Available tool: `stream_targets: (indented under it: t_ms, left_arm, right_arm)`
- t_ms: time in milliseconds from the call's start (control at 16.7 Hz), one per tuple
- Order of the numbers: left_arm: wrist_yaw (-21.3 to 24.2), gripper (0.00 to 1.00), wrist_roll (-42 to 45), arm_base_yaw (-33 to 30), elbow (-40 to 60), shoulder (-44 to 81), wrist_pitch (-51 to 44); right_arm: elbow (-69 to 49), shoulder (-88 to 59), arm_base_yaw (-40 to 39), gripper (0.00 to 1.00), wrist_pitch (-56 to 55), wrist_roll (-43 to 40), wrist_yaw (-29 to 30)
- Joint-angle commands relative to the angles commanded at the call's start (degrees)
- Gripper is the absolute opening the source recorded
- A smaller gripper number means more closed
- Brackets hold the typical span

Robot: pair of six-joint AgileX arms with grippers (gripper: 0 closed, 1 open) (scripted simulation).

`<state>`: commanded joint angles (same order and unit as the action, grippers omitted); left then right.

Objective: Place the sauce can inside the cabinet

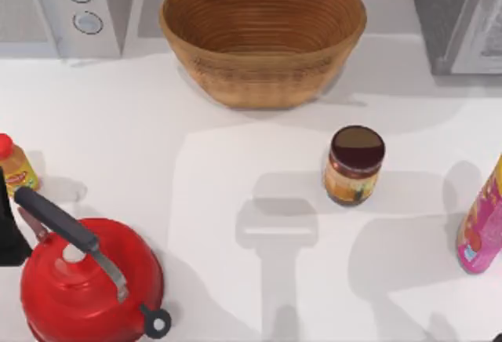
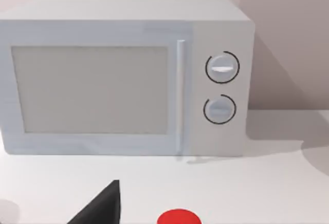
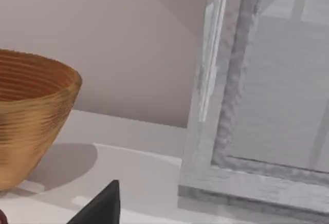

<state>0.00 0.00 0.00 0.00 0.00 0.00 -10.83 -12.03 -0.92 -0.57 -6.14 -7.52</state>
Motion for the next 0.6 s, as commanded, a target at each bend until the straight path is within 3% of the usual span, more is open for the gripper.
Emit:
stream_targets:
  t_ms: [600]
  left_arm:
    - [0.0, 1.0, 0.0, 0.0, 0.0, 0.0, 0.0]
  right_arm:
    - [-40.1, -42.6, -7.5, 1.0, -1.8, -17.7, -33.1]
